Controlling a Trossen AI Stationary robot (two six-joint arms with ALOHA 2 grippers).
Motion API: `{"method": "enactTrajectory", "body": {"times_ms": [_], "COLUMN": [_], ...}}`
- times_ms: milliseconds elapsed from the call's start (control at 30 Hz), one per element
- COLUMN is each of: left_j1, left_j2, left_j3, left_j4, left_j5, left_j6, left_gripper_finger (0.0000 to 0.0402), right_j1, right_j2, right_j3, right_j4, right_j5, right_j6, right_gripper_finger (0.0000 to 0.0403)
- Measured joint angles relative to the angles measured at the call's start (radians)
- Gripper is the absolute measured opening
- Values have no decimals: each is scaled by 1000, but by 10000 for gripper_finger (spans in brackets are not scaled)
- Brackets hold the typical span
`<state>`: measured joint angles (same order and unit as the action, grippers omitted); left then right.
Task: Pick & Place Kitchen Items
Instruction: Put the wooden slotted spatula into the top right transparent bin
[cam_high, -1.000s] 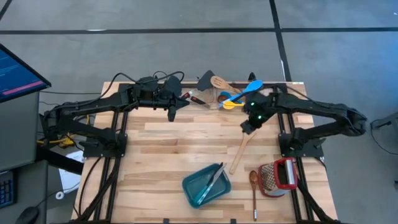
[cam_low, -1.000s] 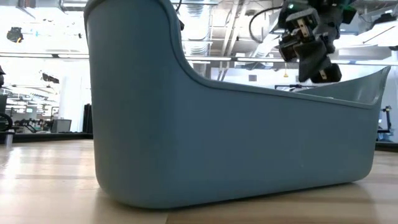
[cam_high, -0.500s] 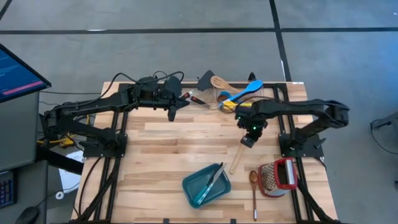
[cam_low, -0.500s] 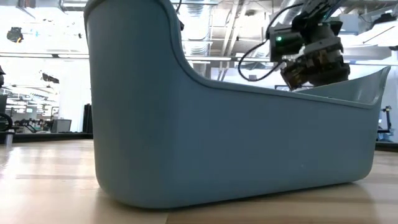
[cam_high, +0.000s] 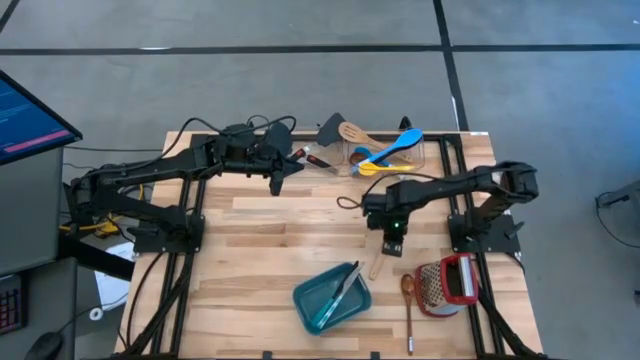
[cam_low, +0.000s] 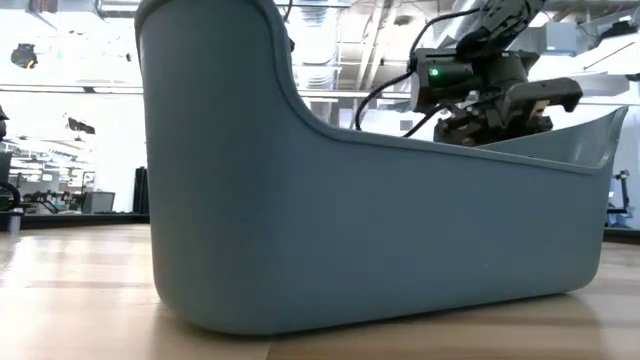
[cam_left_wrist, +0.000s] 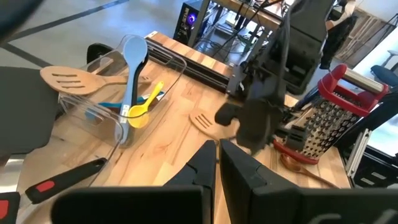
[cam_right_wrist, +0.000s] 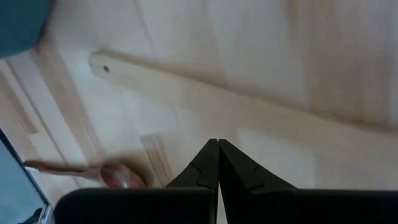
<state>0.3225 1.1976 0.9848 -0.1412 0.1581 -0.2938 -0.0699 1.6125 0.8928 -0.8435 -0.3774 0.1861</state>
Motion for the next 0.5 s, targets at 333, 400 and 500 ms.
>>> {"method": "enactTrajectory", "body": {"times_ms": [333, 400, 500], "left_j1": [0, 0, 0], "left_j2": [0, 0, 0], "left_j3": [0, 0, 0], "left_j4": [0, 0, -1], "left_j5": [0, 0, 0], "left_j6": [1, 1, 1], "left_gripper_finger": [7, 7, 7], "right_j1": [70, 77, 85], "right_j2": [84, 102, 126], "right_j3": [0, 0, 0], "right_j4": [71, 92, 135], "right_j5": [-45, -47, -63], "right_j6": [-4, -3, -2], "right_gripper_finger": [0, 0, 0]}}
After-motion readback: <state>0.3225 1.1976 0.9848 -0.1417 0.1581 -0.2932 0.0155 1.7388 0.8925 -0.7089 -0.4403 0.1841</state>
